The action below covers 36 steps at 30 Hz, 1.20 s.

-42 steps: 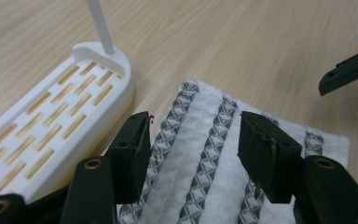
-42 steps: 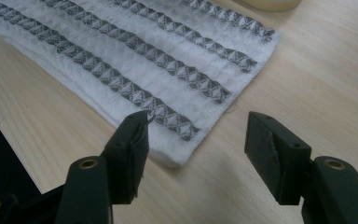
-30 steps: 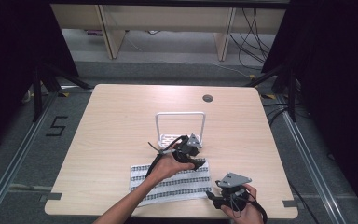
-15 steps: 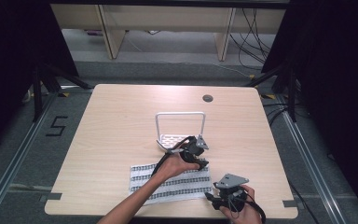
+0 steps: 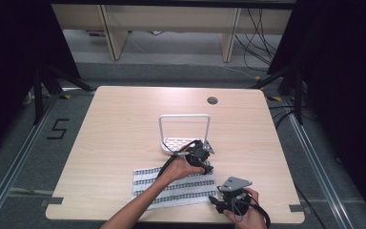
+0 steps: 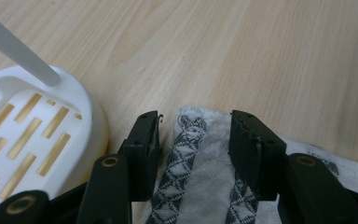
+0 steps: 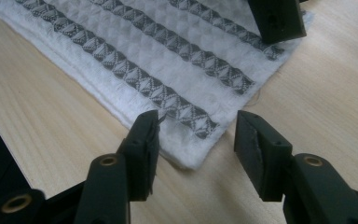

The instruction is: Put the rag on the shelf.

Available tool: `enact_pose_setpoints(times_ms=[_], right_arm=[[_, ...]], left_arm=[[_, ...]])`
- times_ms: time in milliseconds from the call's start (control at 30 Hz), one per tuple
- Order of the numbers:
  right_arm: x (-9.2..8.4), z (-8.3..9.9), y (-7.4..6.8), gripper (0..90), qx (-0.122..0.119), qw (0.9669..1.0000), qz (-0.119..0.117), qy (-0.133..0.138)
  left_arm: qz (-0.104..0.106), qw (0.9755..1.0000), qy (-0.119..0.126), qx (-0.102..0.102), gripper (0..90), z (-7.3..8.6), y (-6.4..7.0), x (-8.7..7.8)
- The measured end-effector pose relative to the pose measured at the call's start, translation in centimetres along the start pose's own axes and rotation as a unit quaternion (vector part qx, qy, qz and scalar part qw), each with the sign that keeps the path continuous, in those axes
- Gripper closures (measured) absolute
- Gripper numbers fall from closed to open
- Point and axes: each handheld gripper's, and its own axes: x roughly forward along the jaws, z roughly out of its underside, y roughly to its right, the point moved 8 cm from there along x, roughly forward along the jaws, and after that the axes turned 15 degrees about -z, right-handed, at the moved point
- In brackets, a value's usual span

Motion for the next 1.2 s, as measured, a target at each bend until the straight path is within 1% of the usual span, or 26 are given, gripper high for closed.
enact_pose_setpoints(times_ms=[33,67,167,200,267,333,400,433,467,500,567,600,667,733,767,833,867,900,933,1000,1033,1067,1100,1133,1167,1200], right_arm=[[0.2,-0.1,0.1,53.6,-0.007,0.9999,0.002,0.007],[0.3,0.0,0.0,55.3,0.003,1.0,-0.003,0.007],[0.2,0.1,0.0,56.8,0.005,1.0,-0.006,-0.001],[0.2,0.0,0.1,58.1,0.004,1.0,-0.004,0.002],[0.2,0.1,0.0,61.2,0.012,0.9999,-0.006,0.003],[0.2,0.1,-0.1,67.4,0.013,0.9999,-0.01,0.004],[0.2,0.1,-0.2,68.3,0.014,0.9998,-0.01,0.004],[0.3,0.0,-0.1,71.1,0.013,0.9998,-0.009,0.013],[0.2,0.1,-0.1,73.1,0.014,0.9998,-0.012,0.009],[0.2,0.1,0.0,78.0,0.015,0.9997,-0.016,0.011],[0.1,0.1,0.1,80.0,0.014,0.9997,-0.017,0.01],[0.2,0.1,0.2,82.0,0.012,0.9996,-0.017,0.022],[0.1,0.2,0.2,84.6,0.005,0.9997,-0.016,0.015],[0.1,0.2,0.1,85.1,0.007,0.9997,-0.016,0.016],[-0.1,0.1,0.4,85.6,-0.009,0.9997,-0.014,0.016],[-0.4,-0.1,0.3,85.9,-0.003,0.9996,-0.015,0.024],[-0.4,-0.4,0.7,86.0,-0.032,0.9989,-0.011,0.033],[-0.7,-0.4,0.5,86.1,-0.016,0.9992,-0.007,0.037],[-0.8,-0.6,0.4,86.1,-0.014,0.9988,-0.01,0.045],[-1.4,-1.2,0.3,86.3,-0.014,0.9977,-0.014,0.065],[-1.4,-1.2,0.3,86.3,-0.014,0.9977,-0.014,0.065],[-1.5,-1.4,0.3,86.3,-0.017,0.9969,-0.014,0.075],[-1.7,-1.6,0.2,86.4,-0.016,0.9965,-0.016,0.081],[-1.8,-1.6,0.0,86.4,-0.008,0.9964,-0.017,0.083],[-1.9,-1.8,0.4,86.5,-0.026,0.9958,-0.013,0.087],[-2.2,-2.3,0.3,86.7,-0.017,0.9945,-0.016,0.102]], left_arm=[[0.001,1.0,0.0,0.002,54.4,0.0,0.0,0.0],[0.006,1.0,0.001,0.004,56.5,0.0,0.1,0.0],[0.011,0.9999,0.007,-0.004,60.0,-0.1,0.3,0.0],[0.012,0.9999,0.003,0.004,61.6,0.0,0.2,-0.1],[0.015,0.9998,0.004,0.007,66.1,0.0,0.2,-0.1],[0.02,0.9998,0.003,0.008,73.7,0.1,0.3,-0.2],[0.021,0.9998,0.002,0.005,74.9,0.1,0.3,-0.2],[0.024,0.9997,0.002,0.006,77.6,0.1,0.4,-0.3],[0.025,0.9996,0.004,0.011,79.4,0.1,0.4,-0.3],[0.022,0.9996,0.004,0.017,81.5,0.1,0.5,-0.3],[0.021,0.9997,0.004,0.015,82.1,0.1,0.6,-0.4],[0.018,0.9997,0.004,0.016,82.7,0.1,0.6,-0.4],[0.014,0.9996,0.007,0.024,83.6,0.1,0.5,-0.7],[0.013,0.9994,0.01,0.029,83.7,0.0,0.4,-0.9],[0.012,0.9995,0.01,0.028,83.9,0.0,0.3,-1.1],[0.008,0.9996,0.018,0.021,84.0,-0.2,0.1,-1.6],[0.006,0.9997,0.023,0.011,84.0,-0.4,0.0,-1.9],[0.004,0.9996,0.021,0.016,84.1,-0.3,-0.3,-2.2],[0.004,0.9996,0.018,0.021,84.1,-0.3,-0.5,-2.5],[-0.002,0.9995,0.023,0.022,84.1,-0.6,-1.0,-3.6],[-0.002,0.9995,0.023,0.022,84.1,-0.6,-1.0,-3.6],[-0.003,0.9995,0.029,0.016,84.1,-0.9,-1.2,-4.1],[-0.002,0.9994,0.029,0.019,84.2,-0.9,-1.3,-4.4],[-0.004,0.9994,0.031,0.018,84.2,-1.0,-1.5,-4.8],[-0.004,0.9993,0.033,0.016,84.2,-1.1,-1.7,-5.2],[-0.009,0.9992,0.037,0.013,84.3,-1.3,-2.2,-5.9]])
